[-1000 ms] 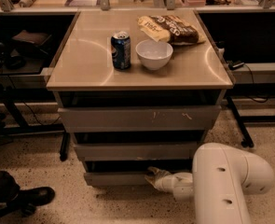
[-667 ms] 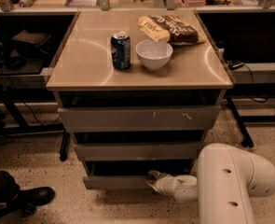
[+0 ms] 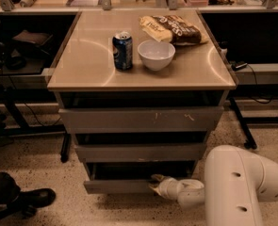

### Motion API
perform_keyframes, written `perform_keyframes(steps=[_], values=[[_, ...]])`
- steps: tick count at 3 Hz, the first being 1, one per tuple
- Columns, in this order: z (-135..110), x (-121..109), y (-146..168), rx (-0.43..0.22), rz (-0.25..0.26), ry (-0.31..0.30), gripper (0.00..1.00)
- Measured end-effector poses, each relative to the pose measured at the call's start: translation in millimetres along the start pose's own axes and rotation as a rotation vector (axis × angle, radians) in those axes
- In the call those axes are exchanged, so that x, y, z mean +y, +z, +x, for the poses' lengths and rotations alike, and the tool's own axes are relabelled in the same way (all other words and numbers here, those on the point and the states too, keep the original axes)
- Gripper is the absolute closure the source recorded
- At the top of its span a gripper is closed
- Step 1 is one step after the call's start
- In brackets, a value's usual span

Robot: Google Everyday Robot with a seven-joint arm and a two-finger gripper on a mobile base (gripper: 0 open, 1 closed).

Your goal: Open bottom drawer

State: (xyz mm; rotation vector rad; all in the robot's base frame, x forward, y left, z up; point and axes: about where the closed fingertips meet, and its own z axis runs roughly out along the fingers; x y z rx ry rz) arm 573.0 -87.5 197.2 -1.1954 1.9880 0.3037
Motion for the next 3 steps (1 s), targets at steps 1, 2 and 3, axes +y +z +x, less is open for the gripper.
perform_keyframes(steps=[1,2,3], values=[[-3,0,-2,0.000,0.000,0.001,1.00],[2,0,-15,0.023,0.003,0.010,1.00],[0,-1,-18,0.023,0.003,0.010,1.00]])
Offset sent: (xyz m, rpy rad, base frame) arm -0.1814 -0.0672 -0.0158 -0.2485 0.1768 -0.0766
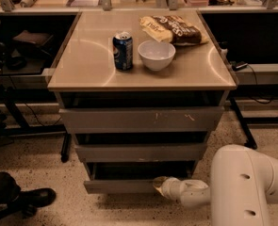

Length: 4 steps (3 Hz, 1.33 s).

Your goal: Open bottom drawer

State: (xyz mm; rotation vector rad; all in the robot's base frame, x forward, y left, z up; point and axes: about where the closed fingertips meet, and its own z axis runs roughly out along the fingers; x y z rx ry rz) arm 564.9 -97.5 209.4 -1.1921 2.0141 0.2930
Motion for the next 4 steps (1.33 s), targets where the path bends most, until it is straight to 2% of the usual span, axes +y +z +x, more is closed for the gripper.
perform_keyframes(steps=[1,4], values=[[0.0,0.0,0.0,0.000,0.000,0.000,0.84],[0.0,0.0,0.1,0.000,0.000,0.000,0.16]])
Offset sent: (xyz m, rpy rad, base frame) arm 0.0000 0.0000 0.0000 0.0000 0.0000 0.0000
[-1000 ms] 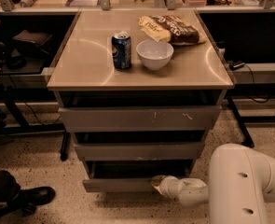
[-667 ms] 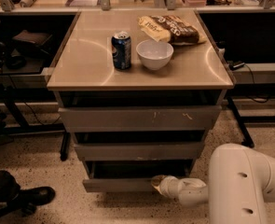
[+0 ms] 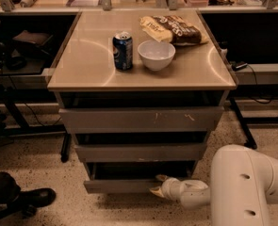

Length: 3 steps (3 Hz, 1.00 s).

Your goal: Open bottom drawer

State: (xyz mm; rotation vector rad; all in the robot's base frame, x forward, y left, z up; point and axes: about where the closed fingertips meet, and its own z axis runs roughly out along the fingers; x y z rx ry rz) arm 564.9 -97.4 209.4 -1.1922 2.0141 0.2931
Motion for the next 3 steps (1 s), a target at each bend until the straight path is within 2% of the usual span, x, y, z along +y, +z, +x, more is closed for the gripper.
perform_keyframes(steps=[1,2,3], values=[[0,0,0,0.000,0.000,0.000,0.00],[0,0,0,0.000,0.000,0.000,0.00],[7,-12,11,0.056,0.032,0.008,0.00]])
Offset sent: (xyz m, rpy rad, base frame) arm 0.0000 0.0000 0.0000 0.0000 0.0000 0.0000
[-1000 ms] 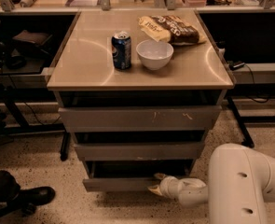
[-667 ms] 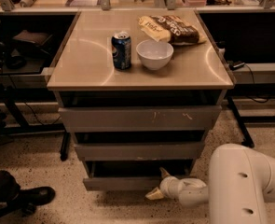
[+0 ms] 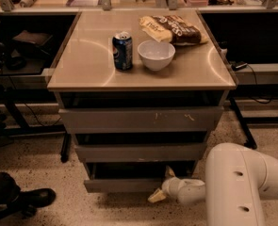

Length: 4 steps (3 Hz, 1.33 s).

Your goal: Open bottom drawer

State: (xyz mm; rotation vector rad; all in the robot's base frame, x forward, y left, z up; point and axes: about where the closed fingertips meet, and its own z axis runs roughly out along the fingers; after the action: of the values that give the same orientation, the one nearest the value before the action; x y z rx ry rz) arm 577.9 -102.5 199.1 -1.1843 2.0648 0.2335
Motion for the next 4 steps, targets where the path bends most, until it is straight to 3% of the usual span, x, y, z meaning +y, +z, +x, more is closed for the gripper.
perform_keyframes(steps=[1,2,4], values=[[-7.4,17.7,16.8,-0.013,-0.047,-0.005,0.00],[-8.1,19.3,16.5,-0.019,-0.056,-0.020,0.00],[-8.1,19.3,16.5,-0.019,-0.056,-0.020,0.42]])
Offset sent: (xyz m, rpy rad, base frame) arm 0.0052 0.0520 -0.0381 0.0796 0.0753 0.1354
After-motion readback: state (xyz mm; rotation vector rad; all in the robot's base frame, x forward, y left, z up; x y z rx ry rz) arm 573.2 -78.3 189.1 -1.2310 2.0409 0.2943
